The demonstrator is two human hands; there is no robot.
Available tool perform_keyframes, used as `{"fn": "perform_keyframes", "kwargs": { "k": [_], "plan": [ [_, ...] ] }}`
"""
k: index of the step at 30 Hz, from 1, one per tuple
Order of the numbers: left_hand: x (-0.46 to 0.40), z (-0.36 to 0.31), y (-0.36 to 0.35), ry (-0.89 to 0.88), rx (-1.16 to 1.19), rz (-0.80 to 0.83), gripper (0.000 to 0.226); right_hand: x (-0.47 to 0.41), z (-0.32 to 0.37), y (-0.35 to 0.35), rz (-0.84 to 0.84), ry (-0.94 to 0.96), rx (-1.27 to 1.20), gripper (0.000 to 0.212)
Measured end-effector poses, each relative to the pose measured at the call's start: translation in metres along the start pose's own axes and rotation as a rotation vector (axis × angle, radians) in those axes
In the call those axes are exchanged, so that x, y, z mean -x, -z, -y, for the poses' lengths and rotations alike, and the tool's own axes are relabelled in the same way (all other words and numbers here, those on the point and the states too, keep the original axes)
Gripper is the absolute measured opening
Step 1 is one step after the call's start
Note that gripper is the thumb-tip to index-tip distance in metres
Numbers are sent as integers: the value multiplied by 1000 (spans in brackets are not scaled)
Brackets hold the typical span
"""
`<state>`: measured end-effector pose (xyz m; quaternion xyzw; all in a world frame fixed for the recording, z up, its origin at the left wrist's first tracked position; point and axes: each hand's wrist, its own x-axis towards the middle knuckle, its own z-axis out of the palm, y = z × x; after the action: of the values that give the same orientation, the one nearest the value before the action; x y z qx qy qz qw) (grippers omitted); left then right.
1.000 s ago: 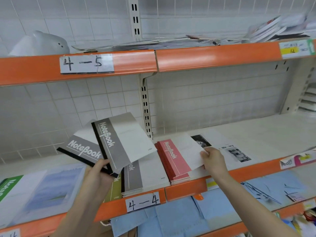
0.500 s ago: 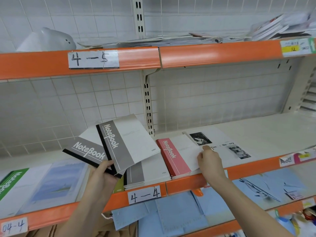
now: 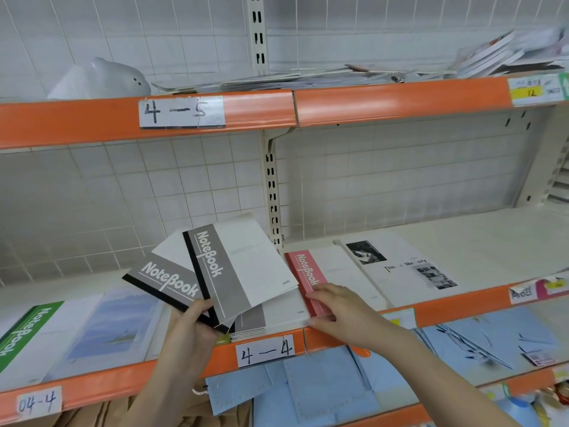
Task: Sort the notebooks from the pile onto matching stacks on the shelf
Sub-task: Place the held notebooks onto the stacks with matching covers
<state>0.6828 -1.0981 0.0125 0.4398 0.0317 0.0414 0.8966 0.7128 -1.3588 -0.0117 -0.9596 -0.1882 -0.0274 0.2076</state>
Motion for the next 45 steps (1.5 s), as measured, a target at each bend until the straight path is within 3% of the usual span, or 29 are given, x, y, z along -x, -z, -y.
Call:
{"fn": "perform_keyframes", "kwargs": {
  "k": [11, 14, 17, 19, 21, 25, 32, 35, 42, 45],
  "plan": [
    [4, 5, 15, 52, -4, -1, 37, 5, 10, 1, -72, -24, 2, 52],
    [4, 4, 14, 56, -60, 34, 44, 2, 25, 8, -177, -91, -267, 42],
    [6, 3, 9, 77, -142, 96, 51, -3, 45, 14, -143, -160, -710, 33],
    [7, 2, 5, 83, -190, 103, 49, -10, 51, 12, -133, -178, -785, 27],
    [6, -3, 5, 49, -220, 54, 44, -20, 52, 8, -239, -246, -787, 28],
    [0, -21, 22, -72, -214, -89, 27, -36, 48, 8, -462, -351, -719, 34],
    [-15, -49, 59, -204, -190, -210, 36, -45, 60, -7, -362, -336, -429, 34],
    [-19, -50, 63, -202, -213, -183, 38, -50, 64, -14, -326, -320, -259, 40],
    [-31, -32, 49, -58, -364, -16, 39, -44, 67, -22, -346, -301, 182, 30],
    [-37, -21, 37, 13, -425, 42, 34, -42, 64, -17, -422, -320, 195, 28]
  ]
}}
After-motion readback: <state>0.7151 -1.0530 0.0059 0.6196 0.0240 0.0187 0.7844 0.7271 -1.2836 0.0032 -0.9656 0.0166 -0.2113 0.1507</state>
